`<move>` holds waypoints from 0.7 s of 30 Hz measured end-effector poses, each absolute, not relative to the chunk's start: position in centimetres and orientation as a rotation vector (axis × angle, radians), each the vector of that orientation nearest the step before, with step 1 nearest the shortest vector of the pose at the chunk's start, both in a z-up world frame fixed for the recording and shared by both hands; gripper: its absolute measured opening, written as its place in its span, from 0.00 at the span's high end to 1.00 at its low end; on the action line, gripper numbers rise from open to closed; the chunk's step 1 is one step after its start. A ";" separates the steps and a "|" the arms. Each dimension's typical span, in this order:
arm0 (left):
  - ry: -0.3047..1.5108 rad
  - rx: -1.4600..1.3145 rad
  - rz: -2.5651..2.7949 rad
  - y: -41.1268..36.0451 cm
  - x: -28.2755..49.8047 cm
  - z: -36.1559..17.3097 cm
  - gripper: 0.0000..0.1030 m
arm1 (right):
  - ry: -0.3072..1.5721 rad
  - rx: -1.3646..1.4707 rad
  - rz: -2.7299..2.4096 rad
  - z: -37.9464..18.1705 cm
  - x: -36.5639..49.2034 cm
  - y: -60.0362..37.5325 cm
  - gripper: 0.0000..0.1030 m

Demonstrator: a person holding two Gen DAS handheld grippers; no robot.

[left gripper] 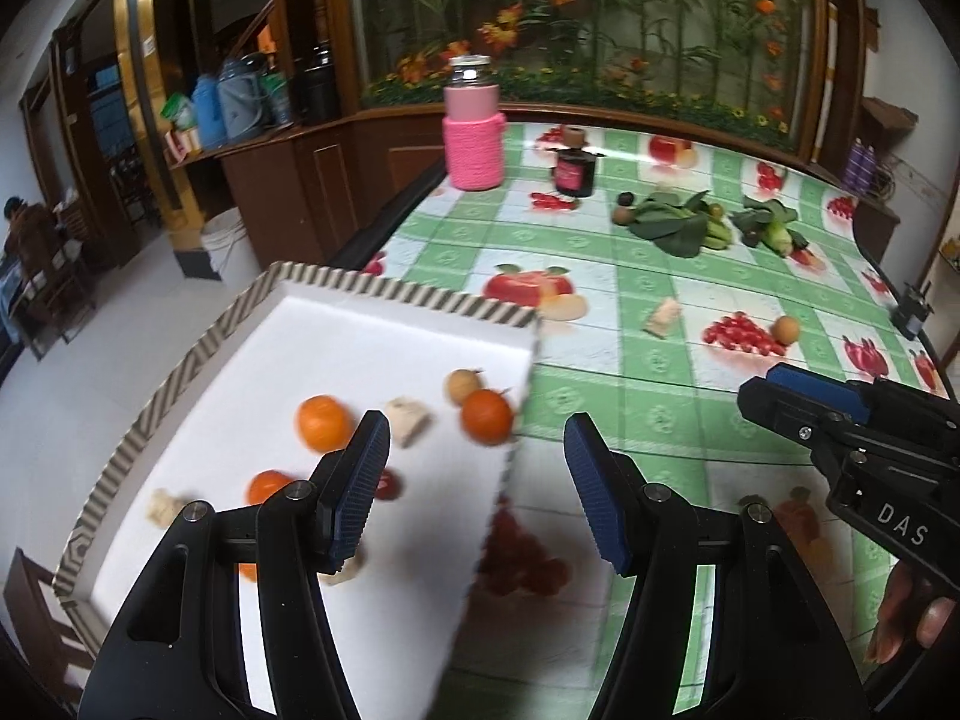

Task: Organize fruits
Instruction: 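Move both open tools from the tray back over the table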

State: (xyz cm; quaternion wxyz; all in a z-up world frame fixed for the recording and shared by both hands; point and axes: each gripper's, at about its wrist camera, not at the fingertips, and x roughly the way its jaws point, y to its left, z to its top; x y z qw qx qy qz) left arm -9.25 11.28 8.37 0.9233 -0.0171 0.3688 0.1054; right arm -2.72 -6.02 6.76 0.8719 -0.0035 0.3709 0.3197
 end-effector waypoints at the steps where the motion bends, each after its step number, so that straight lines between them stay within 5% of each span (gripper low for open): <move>1: 0.758 -0.030 0.208 10.8 -9.0 8.4 0.41 | 0.776 -0.007 0.656 6.7 -2.6 -6.6 0.75; 21: 0.856 -0.037 0.078 5.9 -4.5 7.0 0.41 | 0.820 0.058 0.476 5.1 -0.5 -17.0 0.75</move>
